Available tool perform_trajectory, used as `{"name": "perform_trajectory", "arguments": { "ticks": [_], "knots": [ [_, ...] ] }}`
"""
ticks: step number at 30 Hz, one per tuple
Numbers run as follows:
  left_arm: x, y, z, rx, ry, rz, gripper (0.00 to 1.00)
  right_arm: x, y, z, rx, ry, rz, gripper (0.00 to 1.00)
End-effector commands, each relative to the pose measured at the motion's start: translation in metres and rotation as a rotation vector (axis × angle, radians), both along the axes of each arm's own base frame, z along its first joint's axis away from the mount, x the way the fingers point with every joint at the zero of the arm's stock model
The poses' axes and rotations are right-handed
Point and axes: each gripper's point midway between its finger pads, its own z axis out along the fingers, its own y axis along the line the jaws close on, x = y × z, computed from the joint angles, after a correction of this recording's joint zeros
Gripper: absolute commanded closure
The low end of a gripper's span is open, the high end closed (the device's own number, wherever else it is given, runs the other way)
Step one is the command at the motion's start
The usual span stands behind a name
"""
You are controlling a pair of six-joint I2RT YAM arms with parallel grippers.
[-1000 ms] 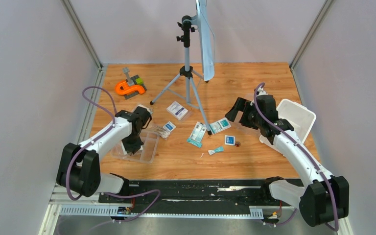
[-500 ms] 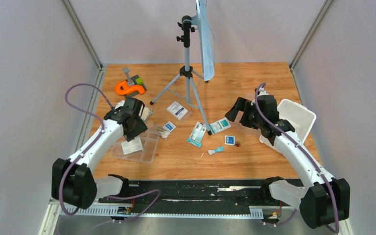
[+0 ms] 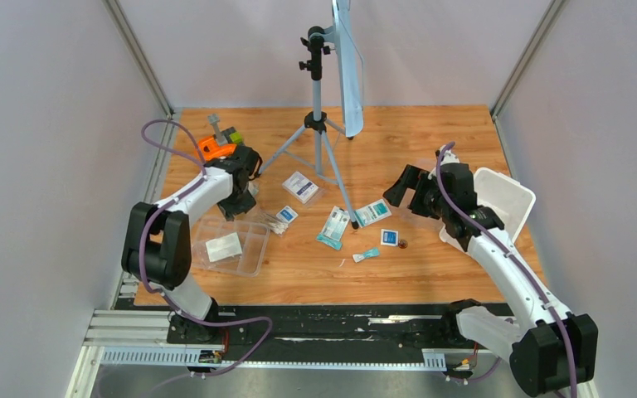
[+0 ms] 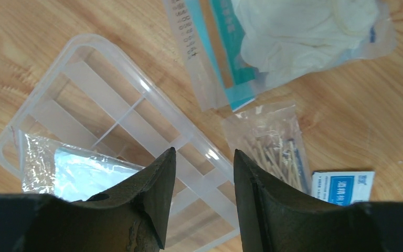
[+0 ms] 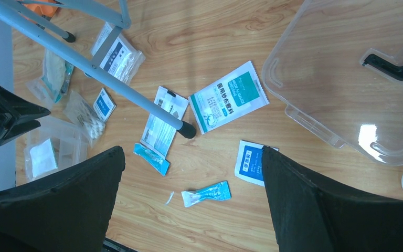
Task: Organize the medicine kit
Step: Adjust the medicine box compartment at the center of the board.
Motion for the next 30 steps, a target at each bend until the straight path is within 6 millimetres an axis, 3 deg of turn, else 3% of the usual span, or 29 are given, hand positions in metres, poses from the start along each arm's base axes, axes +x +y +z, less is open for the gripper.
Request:
{"name": "perform_trajectory", "arguments": {
  "ticks": [1, 9, 11, 17, 21, 26, 30],
  "knots": [
    [-0.011, 0.011, 0.006, 0.040, -0.014, 0.007, 0.48, 0.002, -0.001, 0.005, -0.006, -0.027, -0.008, 0.00],
    [-0.045, 0.011, -0.011, 0.025, 0.108, -0.110, 0.52, 0.002, 0.009, 0.002, 0.035, 0.010, 0.020, 0.00],
    [-0.055, 0.012, -0.013, 0.015, 0.124, -0.124, 0.53, -0.004, 0.027, 0.001, 0.108, 0.041, 0.071, 0.01],
    [-0.076, 0.009, -0.006, -0.027, 0.137, -0.170, 0.56, -0.036, 0.120, -0.023, 0.103, 0.121, 0.278, 0.02],
    [-0.091, 0.014, 0.002, -0.023, 0.150, -0.185, 0.59, -0.042, 0.153, -0.035, 0.085, 0.179, 0.328, 0.02],
    [-0.099, 0.005, 0.012, -0.082, 0.114, -0.256, 0.72, -0.034, 0.154, -0.031, 0.061, 0.146, 0.320, 0.02],
    [-0.099, -0.020, 0.011, -0.179, 0.085, -0.340, 0.69, -0.031, 0.148, -0.027, 0.031, 0.105, 0.314, 0.01]
  ]
}}
